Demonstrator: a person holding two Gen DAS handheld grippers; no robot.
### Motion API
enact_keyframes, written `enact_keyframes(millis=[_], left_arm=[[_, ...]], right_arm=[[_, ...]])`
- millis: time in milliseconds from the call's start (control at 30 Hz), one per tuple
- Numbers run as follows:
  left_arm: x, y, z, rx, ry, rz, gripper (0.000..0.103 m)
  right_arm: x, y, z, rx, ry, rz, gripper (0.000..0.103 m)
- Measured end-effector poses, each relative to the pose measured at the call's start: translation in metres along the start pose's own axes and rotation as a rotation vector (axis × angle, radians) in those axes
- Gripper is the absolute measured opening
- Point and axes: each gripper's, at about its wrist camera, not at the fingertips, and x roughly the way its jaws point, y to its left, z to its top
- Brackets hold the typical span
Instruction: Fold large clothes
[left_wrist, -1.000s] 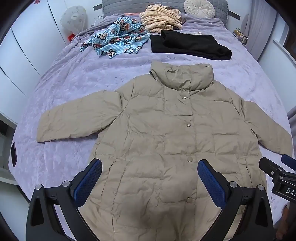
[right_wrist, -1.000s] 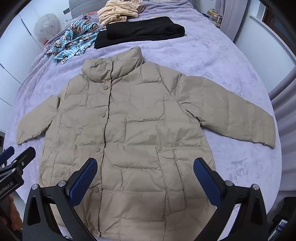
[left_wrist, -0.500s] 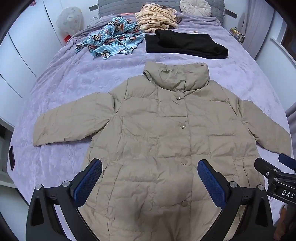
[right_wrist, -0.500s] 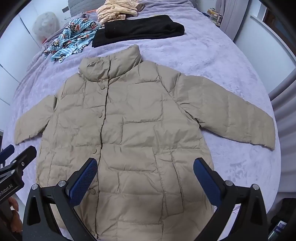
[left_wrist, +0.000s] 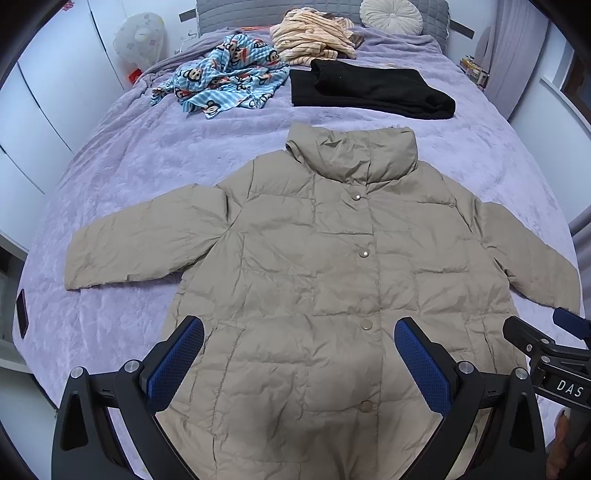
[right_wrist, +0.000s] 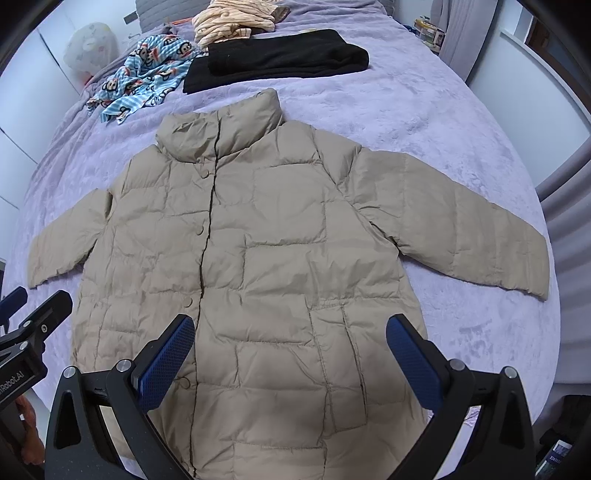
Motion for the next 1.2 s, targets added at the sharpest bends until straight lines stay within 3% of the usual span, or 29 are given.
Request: enact_keyframes(millis=[1200], left_arm=[[-0.0004, 0.0018, -0.0011, -0.006, 0.005, -0.007, 0.103]], right_arm=[[-0.0009, 0.0007, 0.0021, -0.001, -0.002, -0.005, 0.103]])
